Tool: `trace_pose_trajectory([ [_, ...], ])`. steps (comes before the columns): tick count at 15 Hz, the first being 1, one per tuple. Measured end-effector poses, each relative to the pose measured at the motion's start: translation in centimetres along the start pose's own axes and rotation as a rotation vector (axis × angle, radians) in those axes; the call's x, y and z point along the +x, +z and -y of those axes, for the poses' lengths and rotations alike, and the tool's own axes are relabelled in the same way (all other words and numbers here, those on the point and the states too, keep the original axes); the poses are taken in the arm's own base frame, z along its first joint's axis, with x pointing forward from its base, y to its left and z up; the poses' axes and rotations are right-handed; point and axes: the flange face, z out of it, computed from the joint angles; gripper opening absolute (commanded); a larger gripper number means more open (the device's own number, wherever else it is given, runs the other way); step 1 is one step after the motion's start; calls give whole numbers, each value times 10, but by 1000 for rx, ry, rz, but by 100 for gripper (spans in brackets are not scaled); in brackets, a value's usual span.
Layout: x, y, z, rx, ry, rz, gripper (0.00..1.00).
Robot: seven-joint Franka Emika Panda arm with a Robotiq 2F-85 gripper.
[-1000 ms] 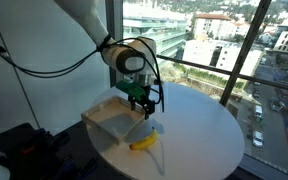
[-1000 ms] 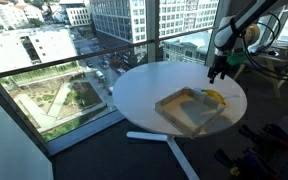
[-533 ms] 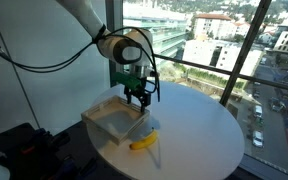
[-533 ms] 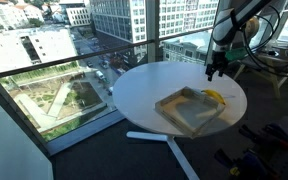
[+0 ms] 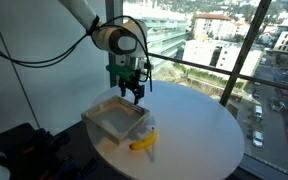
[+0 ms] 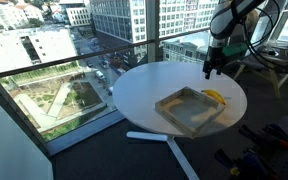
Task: Take the banana off of the tray
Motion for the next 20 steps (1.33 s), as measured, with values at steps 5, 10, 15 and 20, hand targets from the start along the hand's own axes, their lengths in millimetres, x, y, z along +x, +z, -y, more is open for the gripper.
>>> trace_pose_trajectory([
  [5,-4,-16,19,4,-5,6,100],
  [10,-7,-35,36,6,-26,-5,100],
  [15,-11,-51,58,6,-53,-25,100],
  [20,-16,-64,75,7,-81,-39,100],
])
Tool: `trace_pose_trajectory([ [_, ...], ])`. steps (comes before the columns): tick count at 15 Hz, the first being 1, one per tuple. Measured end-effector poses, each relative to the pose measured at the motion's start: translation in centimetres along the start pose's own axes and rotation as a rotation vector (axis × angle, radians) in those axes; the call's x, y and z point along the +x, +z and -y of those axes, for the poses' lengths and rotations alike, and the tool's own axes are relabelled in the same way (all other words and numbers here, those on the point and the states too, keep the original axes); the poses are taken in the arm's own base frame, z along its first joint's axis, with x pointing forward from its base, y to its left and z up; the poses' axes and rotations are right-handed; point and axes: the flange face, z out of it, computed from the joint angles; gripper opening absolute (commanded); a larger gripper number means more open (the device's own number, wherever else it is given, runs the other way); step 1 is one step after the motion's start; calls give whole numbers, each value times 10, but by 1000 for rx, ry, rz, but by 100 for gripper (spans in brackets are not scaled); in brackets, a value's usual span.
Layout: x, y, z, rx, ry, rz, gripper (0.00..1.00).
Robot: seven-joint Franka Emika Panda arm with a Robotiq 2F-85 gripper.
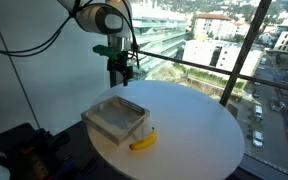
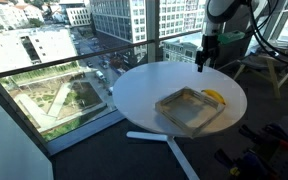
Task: Take the banana off of the tray
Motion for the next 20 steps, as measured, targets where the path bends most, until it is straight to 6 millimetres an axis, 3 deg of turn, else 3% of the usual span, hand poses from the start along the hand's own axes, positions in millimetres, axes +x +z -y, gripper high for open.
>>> trace_pose_trajectory([
  [20,-33,-51,54,-3,-67,-35,100],
])
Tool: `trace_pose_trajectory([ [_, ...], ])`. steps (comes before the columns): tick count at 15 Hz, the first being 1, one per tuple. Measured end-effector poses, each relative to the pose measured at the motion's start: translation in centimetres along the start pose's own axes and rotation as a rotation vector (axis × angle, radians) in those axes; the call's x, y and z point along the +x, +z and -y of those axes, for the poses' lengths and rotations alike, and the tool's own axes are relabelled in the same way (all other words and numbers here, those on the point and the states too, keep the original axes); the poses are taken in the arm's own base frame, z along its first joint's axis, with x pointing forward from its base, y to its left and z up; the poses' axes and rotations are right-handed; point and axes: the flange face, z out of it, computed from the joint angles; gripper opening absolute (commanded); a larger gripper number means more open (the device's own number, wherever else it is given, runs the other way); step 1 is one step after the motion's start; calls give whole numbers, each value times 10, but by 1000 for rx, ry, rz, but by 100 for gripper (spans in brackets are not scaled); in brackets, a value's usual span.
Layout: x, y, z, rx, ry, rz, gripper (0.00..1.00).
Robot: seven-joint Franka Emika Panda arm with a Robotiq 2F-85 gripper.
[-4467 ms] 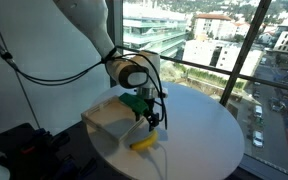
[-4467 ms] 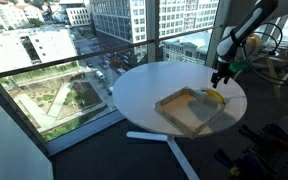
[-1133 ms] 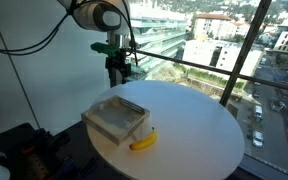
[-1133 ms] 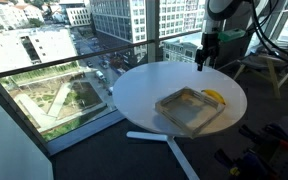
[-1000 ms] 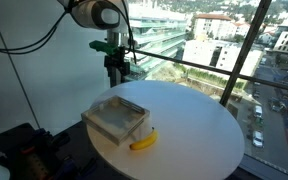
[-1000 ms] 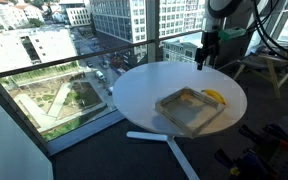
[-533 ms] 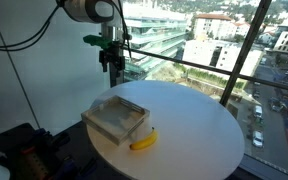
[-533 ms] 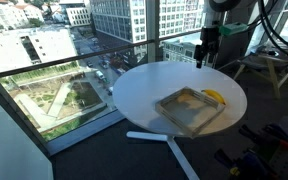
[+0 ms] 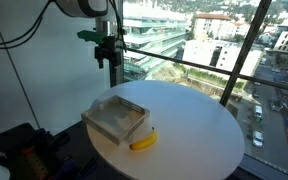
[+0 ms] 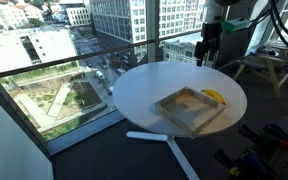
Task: Take the banana off of the tray
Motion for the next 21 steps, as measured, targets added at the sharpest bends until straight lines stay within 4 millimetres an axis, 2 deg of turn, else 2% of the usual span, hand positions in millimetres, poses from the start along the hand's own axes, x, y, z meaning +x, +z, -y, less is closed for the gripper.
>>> trace_pose_trajectory([
  [14,-32,-26,14,-5,-15,-16,100],
  [21,-32,-23,14,-5,-15,-10,100],
])
